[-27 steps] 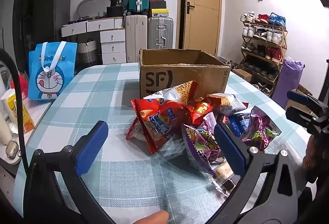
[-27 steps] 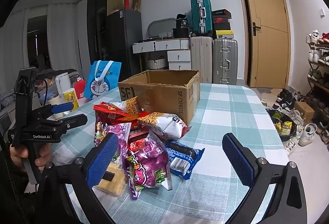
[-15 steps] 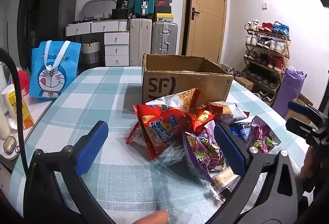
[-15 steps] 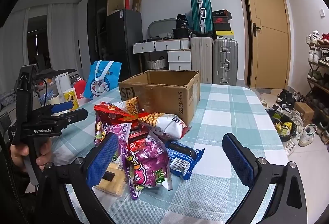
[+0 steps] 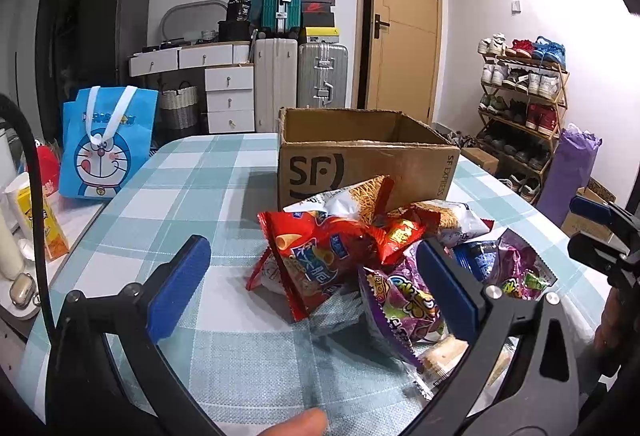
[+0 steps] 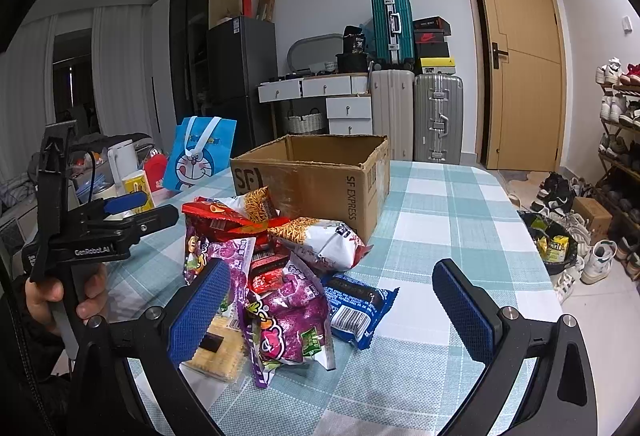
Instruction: Organize snacks
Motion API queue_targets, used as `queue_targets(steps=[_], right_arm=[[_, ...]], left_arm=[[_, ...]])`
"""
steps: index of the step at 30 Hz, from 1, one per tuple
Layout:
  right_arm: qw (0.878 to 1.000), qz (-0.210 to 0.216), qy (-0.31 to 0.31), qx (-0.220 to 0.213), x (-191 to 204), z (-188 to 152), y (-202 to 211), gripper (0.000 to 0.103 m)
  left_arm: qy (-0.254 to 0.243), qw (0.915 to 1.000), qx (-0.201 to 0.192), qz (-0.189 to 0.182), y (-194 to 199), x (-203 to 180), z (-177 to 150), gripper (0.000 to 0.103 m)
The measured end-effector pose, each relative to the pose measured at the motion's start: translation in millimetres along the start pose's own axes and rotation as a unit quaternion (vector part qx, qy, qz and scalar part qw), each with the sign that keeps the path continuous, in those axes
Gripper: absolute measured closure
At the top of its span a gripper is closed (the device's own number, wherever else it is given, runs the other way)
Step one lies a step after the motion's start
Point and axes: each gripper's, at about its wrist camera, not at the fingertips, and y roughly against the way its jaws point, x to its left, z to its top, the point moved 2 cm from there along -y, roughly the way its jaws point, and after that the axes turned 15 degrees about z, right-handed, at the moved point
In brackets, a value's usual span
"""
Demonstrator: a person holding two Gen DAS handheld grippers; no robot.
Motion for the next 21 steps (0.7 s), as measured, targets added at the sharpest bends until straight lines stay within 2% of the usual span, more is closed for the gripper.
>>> queue_targets(steps=[7,15,21], right_arm=[[1.0,0.001,0.0,0.0,0.3,-0.7,1.2,0.0],[1.0,-0.002,0.0,0.003,1.2,-0.9,-0.7,0.0],[1.0,-0.008,-0.005,0.013,-0.6,-1.1,-2.8,0.0]], left_arm=[[0.003,1.0,0.0,-0.002,-1.1,-0.6,-0.5,0.0],[-0.003,0.9996,0.025,-0.01,-3.0,4.6,-6.1,0.0],[-0.013,0.9996,0.02,-0.013,0.8,1.9,-7.3,0.0]])
